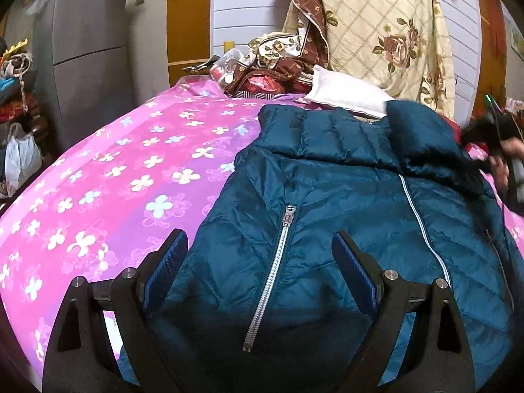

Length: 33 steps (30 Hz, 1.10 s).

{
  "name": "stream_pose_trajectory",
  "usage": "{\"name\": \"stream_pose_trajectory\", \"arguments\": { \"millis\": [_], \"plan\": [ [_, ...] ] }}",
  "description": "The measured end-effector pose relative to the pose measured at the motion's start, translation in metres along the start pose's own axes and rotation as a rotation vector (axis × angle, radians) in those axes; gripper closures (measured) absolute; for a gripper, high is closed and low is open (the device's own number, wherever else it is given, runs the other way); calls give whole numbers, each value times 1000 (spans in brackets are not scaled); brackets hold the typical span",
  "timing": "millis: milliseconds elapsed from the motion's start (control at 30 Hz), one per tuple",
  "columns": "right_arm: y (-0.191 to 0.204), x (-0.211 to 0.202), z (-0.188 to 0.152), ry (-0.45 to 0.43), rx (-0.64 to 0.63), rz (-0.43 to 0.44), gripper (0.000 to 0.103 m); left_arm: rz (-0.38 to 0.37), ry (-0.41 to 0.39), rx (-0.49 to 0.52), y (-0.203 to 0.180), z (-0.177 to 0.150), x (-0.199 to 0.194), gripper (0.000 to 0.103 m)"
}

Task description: Fold large clothes

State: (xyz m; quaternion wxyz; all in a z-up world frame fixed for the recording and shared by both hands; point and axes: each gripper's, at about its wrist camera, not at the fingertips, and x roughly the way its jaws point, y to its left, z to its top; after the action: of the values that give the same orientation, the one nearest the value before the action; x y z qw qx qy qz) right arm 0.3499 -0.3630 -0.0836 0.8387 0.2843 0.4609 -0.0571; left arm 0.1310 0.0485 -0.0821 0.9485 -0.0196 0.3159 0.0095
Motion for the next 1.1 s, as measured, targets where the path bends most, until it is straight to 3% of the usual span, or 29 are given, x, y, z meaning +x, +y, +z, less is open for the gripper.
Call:
{"name": "stream_pose_trajectory", "arguments": {
  "millis": [33,167,267,367,500,600,633,767,867,1000,1100],
  "plan": [
    [26,7,-3,28,-27,89,66,-1,0,2,0,0,0,13],
    [125,33,-23,120,-192,229,66,-5,3,1,0,0,1,13],
    [196,53,-49,184,-341,269,66,-6,11,-4,1,1,2,13],
    [248,48,-83,163,-509,221,66,-8,11,-3,2,1,1,13],
    [259,19,-93,69,-564,213,66,-18,11,-9,7,2,-4,13],
    [238,13,-83,-2,-499,109,66,-22,5,-30,12,3,-8,13],
    [235,16,-80,-2,-483,85,66,-26,5,-37,13,3,-9,13],
    [220,74,-88,137,-410,30,66,-14,1,-36,15,4,-10,13],
    [226,103,-109,189,-475,-11,65,-6,6,-34,16,5,-9,13],
    [227,96,-112,179,-487,-25,65,13,8,-42,19,8,-11,13],
    [207,53,-113,119,-451,-9,65,38,12,-41,22,9,-11,13]
  ]
}}
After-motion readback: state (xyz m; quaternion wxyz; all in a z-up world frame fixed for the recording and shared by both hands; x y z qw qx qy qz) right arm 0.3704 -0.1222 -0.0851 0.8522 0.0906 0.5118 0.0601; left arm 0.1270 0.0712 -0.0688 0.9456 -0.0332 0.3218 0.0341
